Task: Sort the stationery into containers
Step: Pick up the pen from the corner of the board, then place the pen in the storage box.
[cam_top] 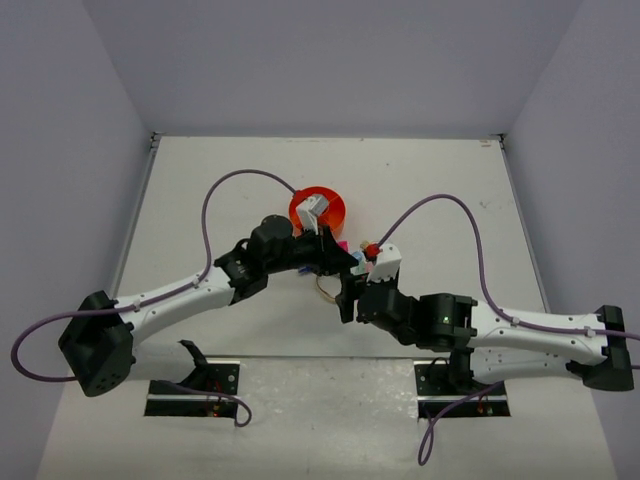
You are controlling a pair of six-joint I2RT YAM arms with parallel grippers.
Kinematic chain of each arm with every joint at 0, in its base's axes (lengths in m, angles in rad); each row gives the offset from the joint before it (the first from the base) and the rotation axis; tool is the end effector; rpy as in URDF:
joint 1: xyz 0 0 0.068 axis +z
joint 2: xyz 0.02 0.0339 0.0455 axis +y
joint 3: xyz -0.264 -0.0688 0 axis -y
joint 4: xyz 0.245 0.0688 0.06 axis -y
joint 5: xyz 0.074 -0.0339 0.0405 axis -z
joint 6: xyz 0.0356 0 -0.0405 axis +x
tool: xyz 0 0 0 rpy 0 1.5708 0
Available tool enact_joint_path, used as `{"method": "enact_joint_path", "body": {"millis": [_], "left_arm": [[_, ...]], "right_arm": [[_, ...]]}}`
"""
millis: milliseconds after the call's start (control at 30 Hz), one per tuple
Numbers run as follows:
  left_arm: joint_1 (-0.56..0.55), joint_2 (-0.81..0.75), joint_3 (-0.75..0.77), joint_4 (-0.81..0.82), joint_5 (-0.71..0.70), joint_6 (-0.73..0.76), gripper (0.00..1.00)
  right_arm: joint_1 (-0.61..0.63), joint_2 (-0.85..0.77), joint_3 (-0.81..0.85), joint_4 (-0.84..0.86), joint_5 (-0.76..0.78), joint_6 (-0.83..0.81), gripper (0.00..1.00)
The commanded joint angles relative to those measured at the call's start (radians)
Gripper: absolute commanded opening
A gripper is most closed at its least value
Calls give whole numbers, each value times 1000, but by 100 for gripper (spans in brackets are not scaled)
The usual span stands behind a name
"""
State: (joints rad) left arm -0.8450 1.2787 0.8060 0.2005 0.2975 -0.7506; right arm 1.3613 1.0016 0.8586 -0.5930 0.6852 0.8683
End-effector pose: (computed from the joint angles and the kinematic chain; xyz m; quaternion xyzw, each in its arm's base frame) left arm 0.1870 -0.2264 0.2791 0.1267 0.7826 -0.5105 0.3330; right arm 0.0645 0.1949 0.2922 -0.0780 0.8682 0.2076 0.4439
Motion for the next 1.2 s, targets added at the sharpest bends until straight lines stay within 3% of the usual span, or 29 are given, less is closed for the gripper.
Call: {"method": "enact_joint_path", "body": {"millis": [0, 200, 267, 500, 567, 1167], "left_arm": [[8, -25, 139, -134, -309, 167, 0], [53, 65, 272, -184, -485, 264, 0], [66, 88, 305, -183, -521, 282, 0], [90, 152, 371, -104, -627, 374, 0], [95, 165, 374, -68, -638, 394, 0], [192, 432, 433, 146, -587, 478, 0]], "right_arm": [[2, -36, 6, -151, 105, 130, 77], [0, -101, -29, -213, 120, 180, 82], [0, -114, -47, -226, 123, 193, 89], [-1, -173, -88, -284, 120, 245, 90], [1, -186, -98, -286, 122, 247, 98], [1, -159, -111, -282, 104, 271, 99]]}}
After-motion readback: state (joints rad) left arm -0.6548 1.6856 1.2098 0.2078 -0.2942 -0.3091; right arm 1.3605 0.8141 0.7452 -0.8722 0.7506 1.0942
